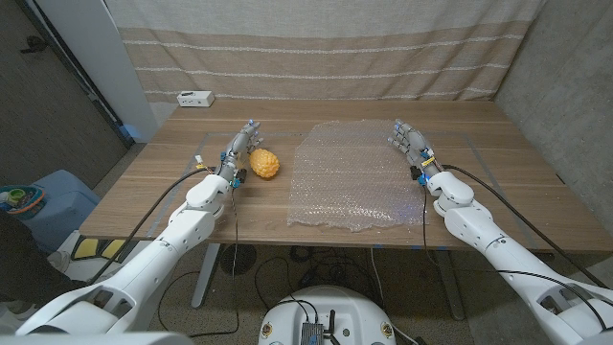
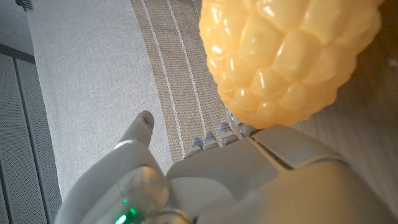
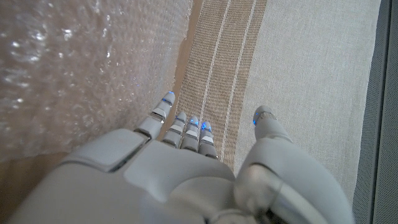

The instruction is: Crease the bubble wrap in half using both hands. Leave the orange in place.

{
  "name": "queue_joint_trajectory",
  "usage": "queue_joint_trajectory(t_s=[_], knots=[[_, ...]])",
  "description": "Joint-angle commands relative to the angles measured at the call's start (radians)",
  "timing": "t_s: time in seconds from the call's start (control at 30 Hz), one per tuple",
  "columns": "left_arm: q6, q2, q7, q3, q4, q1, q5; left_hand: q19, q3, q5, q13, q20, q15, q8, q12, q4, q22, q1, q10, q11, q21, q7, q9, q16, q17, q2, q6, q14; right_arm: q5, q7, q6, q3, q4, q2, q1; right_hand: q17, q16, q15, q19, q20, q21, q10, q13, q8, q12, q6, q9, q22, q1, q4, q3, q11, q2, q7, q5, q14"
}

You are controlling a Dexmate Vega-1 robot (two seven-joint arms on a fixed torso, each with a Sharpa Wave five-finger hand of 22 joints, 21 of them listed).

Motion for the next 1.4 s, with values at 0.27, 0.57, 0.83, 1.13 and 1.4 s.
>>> queue_joint_trajectory(t_s=[0.27, 0.57, 0.83, 1.13, 1.4], knots=[[0.079, 0.09, 0.315, 0.041, -0.201, 0.051, 0.337, -0.074, -0.007, 0.011, 0.001, 0.093, 0.023, 0.037, 0.038, -0.022, 0.005, 0.018, 0.101, 0.031, -0.05, -0.062, 0.006, 0.014, 0.002, -0.018, 0.137, 0.044, -0.116, -0.13, -0.113, -0.013, -0.168, -0.107, -0.052, 0.007, 0.025, 0.068, 0.002, 0.057, 0.009, 0.052, 0.004, 0.02, 0.019, 0.063, 0.002, 0.008, 0.013, 0.008, 0.011, 0.036, 0.026, -0.003, 0.009, 0.036], [0.198, 0.17, 0.4, 0.057, -0.359, 0.097, 0.517, -0.13, -0.011, 0.013, 0.003, 0.151, 0.06, 0.034, 0.042, -0.028, 0.008, 0.019, 0.138, 0.022, -0.074, -0.08, 0.007, 0.007, 0.004, -0.027, 0.181, 0.032, -0.205, -0.201, -0.229, -0.017, -0.331, -0.215, -0.115, 0.008, 0.032, 0.066, 0.0, 0.069, 0.01, 0.073, 0.005, 0.023, 0.023, 0.091, 0.003, 0.009, 0.025, 0.003, 0.015, 0.033, 0.03, -0.017, 0.013, 0.059], [0.296, 0.238, 0.395, 0.047, -0.481, 0.147, 0.584, -0.156, -0.014, 0.013, 0.005, 0.175, 0.077, 0.03, 0.043, -0.028, 0.011, 0.017, 0.149, 0.024, -0.08, -0.086, 0.008, 0.008, 0.005, -0.031, 0.187, 0.025, -0.246, -0.228, -0.292, -0.006, -0.433, -0.28, -0.165, 0.009, 0.031, 0.06, -0.003, 0.075, 0.009, 0.08, 0.006, 0.025, 0.023, 0.102, 0.003, 0.01, 0.03, 0.001, 0.017, 0.031, 0.031, -0.024, 0.015, 0.06], [0.387, 0.301, 0.382, 0.032, -0.593, 0.214, 0.628, -0.161, -0.016, 0.013, 0.005, 0.18, 0.082, 0.027, 0.043, -0.027, 0.012, 0.015, 0.155, 0.025, -0.08, -0.088, 0.008, 0.009, 0.006, -0.032, 0.189, 0.027, -0.278, -0.243, -0.36, 0.008, -0.534, -0.346, -0.218, 0.01, 0.029, 0.06, -0.006, 0.075, 0.009, 0.081, 0.006, 0.022, 0.021, 0.105, 0.003, 0.01, 0.034, 0.0, 0.017, 0.028, 0.033, -0.03, 0.016, 0.057], [0.423, 0.346, 0.371, 0.022, -0.666, 0.264, 0.666, -0.164, -0.017, 0.012, 0.006, 0.182, 0.084, 0.027, 0.044, -0.026, 0.014, 0.013, 0.161, 0.026, -0.079, -0.087, 0.009, 0.01, 0.007, -0.033, 0.195, 0.027, -0.303, -0.263, -0.424, 0.03, -0.63, -0.405, -0.273, 0.01, 0.029, 0.06, -0.009, 0.077, 0.008, 0.081, 0.006, 0.02, 0.02, 0.105, 0.004, 0.01, 0.034, 0.001, 0.017, 0.025, 0.034, -0.033, 0.016, 0.056]])
